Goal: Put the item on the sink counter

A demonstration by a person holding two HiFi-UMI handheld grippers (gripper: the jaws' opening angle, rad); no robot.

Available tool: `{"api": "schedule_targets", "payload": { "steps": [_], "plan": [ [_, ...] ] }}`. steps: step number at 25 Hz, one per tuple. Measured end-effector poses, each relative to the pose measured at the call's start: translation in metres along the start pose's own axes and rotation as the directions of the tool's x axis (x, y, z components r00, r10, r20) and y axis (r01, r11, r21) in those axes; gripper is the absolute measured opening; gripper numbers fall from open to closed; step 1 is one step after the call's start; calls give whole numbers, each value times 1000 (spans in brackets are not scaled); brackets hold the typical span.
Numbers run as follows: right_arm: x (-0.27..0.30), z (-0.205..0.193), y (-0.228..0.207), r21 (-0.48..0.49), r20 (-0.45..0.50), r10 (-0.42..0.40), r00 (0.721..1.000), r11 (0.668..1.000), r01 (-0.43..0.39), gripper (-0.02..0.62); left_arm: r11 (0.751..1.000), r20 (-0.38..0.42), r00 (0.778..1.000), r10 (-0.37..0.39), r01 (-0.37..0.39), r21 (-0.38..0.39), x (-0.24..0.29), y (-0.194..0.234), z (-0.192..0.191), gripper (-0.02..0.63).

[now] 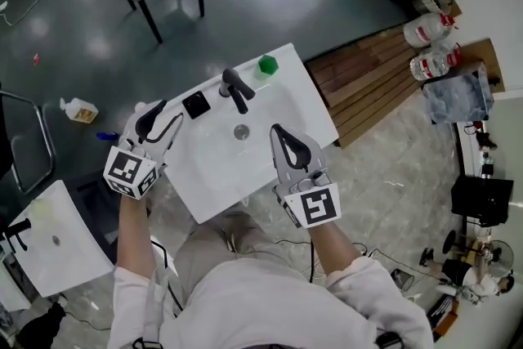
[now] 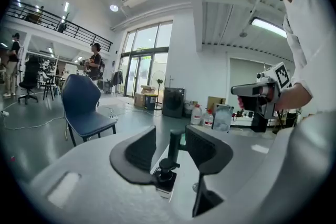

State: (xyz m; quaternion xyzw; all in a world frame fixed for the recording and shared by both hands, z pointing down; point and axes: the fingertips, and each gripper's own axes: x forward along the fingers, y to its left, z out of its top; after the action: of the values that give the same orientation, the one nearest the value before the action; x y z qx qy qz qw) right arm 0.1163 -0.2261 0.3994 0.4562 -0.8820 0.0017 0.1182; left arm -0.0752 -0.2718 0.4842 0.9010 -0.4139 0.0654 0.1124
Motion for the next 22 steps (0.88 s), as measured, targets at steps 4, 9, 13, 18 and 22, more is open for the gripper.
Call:
{"api": "schedule_targets", "payload": {
  "steps": [4, 9, 13, 18, 22],
  "plan": [
    [-8, 19, 8, -4, 21, 10, 1000, 1000, -9, 3, 1000, 76, 997, 26, -26, -4, -24, -12, 43, 81],
    [-19, 35, 15, -15, 32, 20, 999, 1000, -20, 3, 998, 130, 990, 60, -60, -3, -53, -29, 73, -2],
    [-27, 45, 22, -18, 46, 39, 998, 999, -38, 3, 996, 160, 983, 93, -93, -7, -74, -46, 93, -3],
    [-37, 56, 32, -28, 52, 68, 996, 997, -67, 3, 991, 176, 976, 131, -133, 1, -98, -67, 116, -3],
    [-45, 67, 35, -46, 63, 81, 995, 996, -78, 3, 988, 195, 969, 152, -155, 4, -113, -75, 122, -3]
  ]
}}
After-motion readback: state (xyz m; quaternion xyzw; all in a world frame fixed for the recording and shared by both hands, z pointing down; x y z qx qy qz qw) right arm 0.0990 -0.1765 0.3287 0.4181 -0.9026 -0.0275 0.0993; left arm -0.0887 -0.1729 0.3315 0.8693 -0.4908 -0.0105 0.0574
